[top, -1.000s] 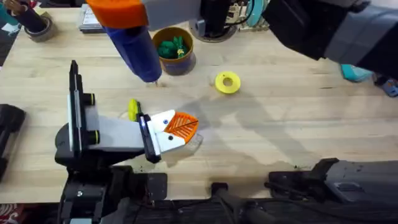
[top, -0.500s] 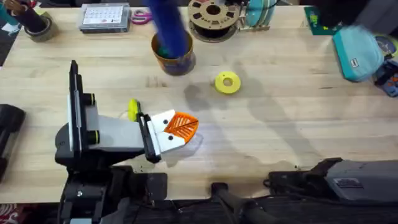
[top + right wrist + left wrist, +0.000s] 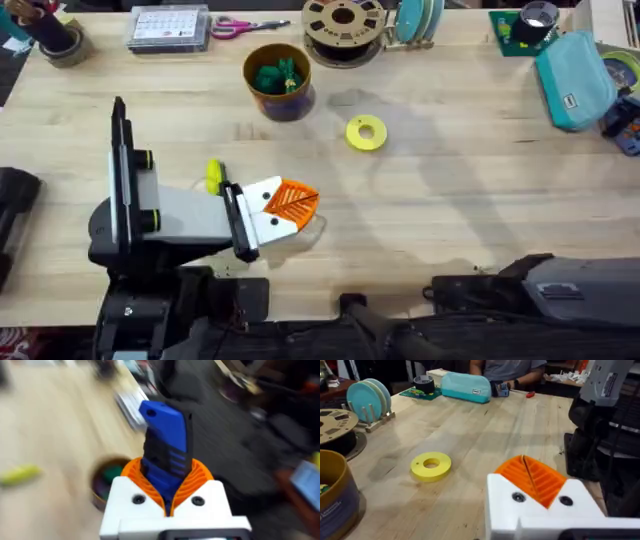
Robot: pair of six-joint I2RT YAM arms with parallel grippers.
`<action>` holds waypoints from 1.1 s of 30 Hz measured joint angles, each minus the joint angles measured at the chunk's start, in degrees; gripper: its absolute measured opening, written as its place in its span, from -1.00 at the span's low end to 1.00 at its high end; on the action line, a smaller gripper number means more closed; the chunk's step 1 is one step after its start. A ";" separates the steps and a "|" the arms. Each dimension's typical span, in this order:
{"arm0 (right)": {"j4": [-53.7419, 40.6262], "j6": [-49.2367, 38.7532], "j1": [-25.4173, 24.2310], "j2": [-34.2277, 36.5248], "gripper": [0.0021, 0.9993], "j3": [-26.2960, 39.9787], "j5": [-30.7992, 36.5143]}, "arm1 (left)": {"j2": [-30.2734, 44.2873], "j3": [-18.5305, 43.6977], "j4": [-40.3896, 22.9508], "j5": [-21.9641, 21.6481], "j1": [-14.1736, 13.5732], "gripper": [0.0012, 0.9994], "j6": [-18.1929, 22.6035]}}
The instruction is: Pick up the gripper from the table and insert it into the empty holder that is missing its gripper. Then pick up a screw, insert it into the mounting hole, and use the screwdriver to tighten it. Finally, clean up the table by picking up the vegetable and placing it into the bucket.
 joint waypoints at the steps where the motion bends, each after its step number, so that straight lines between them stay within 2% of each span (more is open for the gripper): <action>1: -1.62 -3.52 -0.36 0.00 -0.96 0.02 2.46 | -0.01 0.00 0.00 0.00 0.00 -1.00 0.00; 7: -12.94 -22.26 -3.10 0.49 -0.96 0.03 13.47 | -0.01 0.00 0.00 0.00 0.00 -1.00 0.00; 13: -23.48 -31.05 -6.67 5.35 -0.96 0.17 19.30 | -0.02 0.00 0.00 0.00 0.00 -1.00 0.00; 16: -21.18 -32.92 -8.52 8.02 -0.96 -0.57 20.25 | -0.02 0.00 0.00 0.00 0.00 -1.00 0.00; 20: -18.81 -37.14 -11.05 8.76 -0.96 -5.07 20.76 | 0.00 0.00 0.00 0.00 0.00 -1.00 0.00; 27: -8.93 -42.58 -15.37 8.79 -0.96 -19.83 21.22 | -0.01 0.00 0.00 0.00 0.00 -1.00 0.00; 33: -0.72 -44.71 -18.32 9.60 -0.96 -29.99 21.36 | 0.00 0.00 0.00 0.00 0.00 -1.00 0.00</action>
